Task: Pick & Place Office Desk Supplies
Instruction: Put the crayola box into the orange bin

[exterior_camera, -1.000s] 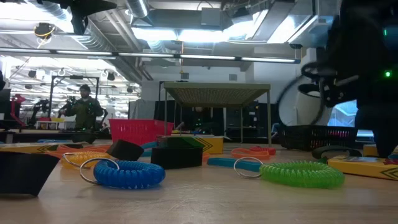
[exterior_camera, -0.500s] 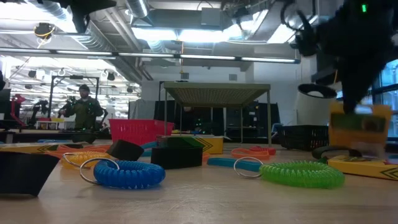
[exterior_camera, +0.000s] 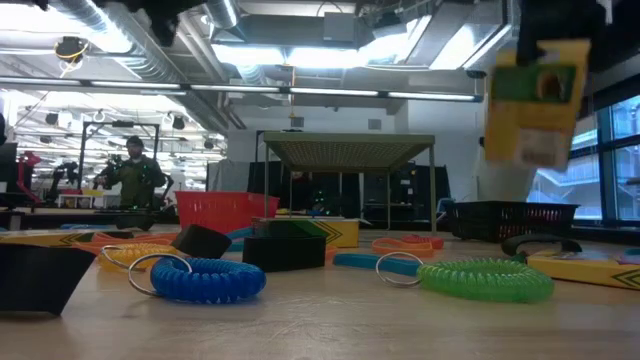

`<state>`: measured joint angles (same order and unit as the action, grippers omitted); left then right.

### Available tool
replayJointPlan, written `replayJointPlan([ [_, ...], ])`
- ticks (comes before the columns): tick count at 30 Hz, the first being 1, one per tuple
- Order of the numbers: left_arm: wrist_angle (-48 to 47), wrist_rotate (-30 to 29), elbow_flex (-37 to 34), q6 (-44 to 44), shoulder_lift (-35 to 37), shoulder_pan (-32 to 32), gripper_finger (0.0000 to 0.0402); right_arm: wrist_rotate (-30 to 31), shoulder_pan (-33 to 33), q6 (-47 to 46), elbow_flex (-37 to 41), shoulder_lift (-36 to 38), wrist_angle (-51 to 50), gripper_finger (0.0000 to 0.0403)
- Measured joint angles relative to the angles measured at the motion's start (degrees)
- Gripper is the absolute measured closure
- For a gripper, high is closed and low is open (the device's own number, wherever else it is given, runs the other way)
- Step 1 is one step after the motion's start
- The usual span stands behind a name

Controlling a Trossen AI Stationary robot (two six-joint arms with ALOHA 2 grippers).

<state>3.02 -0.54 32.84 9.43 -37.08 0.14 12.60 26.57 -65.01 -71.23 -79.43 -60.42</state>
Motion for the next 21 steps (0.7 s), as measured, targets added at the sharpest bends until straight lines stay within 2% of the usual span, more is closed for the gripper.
replayJointPlan([
  [5, 1.46, 2.02, 4.23, -2.94, -8.49, 0.00, 0.0322, -0.10, 0.00, 3.36, -3.69, 2.08, 3.86, 0.0403],
  [13, 0.97, 8.39, 16.23, -6.59, -25.13, -0.04, 0.0321, -0.66, 0.00, 8.51, -9.00, 2.81, 11.59, 0.0403],
  [21, 0.98, 16.54, 27.12, -6.25, -38.25, -1.63, 0.0277, -2.14, 0.00, 11.12, -11.72, 2.81, 16.87, 0.0403],
])
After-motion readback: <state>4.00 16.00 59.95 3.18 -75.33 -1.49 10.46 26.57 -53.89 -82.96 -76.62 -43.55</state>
